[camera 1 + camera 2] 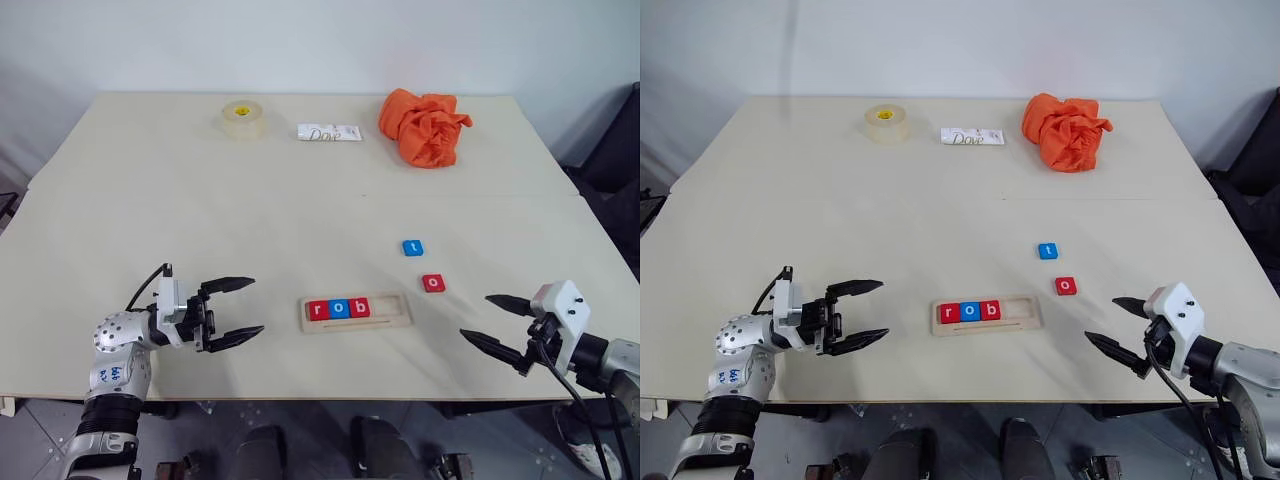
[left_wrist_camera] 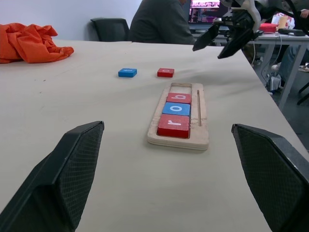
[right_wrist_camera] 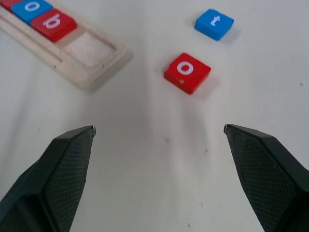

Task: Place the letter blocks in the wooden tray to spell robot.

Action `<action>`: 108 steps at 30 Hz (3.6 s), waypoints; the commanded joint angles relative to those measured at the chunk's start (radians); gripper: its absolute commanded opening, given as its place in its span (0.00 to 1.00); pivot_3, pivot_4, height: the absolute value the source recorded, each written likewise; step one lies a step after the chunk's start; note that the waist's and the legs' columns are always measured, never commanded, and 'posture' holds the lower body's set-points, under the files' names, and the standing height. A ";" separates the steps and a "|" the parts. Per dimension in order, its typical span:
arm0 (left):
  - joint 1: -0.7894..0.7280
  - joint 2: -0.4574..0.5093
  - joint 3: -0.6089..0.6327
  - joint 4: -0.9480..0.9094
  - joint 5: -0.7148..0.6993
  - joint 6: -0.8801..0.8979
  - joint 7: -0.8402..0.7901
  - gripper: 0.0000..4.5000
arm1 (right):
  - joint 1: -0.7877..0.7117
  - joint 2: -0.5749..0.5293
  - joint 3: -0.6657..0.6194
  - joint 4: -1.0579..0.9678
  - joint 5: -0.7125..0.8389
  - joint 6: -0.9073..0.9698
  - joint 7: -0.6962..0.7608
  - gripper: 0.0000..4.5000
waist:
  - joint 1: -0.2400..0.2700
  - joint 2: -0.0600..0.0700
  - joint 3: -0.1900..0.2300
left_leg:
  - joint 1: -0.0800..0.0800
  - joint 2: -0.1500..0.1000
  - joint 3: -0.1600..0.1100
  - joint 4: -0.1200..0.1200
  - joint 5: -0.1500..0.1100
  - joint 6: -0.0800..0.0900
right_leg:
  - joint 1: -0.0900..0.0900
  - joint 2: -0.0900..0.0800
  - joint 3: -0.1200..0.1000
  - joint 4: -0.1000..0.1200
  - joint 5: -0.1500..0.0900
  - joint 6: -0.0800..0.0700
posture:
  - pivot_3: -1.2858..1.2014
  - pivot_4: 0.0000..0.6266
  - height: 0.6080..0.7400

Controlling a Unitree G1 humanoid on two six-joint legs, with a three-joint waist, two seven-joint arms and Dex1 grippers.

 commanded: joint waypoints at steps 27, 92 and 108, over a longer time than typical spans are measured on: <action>0.007 0.009 0.021 -0.059 -0.012 0.006 0.009 1.00 | -0.195 0.365 0.215 -0.045 -0.058 0.175 -0.575 0.99 | -0.002 0.000 0.000 | -0.001 0.000 -0.001 -0.001 0.000 0.000 | -0.001 -0.001 0.000 0.001 0.000 -0.001 | 0.52 0.24 1.00; 0.022 -0.015 -0.011 -0.103 -0.014 0.033 -0.019 1.00 | -0.152 -0.191 0.272 -0.032 -0.017 -0.062 0.063 1.00 | -0.003 -0.002 0.000 | -0.001 0.000 -0.001 -0.001 0.000 0.001 | 0.000 0.001 -0.001 -0.002 -0.001 -0.001 | 0.52 0.24 1.00; 0.130 -0.026 0.002 -0.220 -0.019 0.029 0.074 1.00 | -0.629 -0.128 0.588 0.672 -0.235 -0.574 0.495 1.00 | -0.003 -0.002 0.002 | -0.001 0.000 0.000 0.000 0.000 0.000 | -0.001 0.000 -0.001 -0.001 0.000 0.000 | 0.52 0.24 1.00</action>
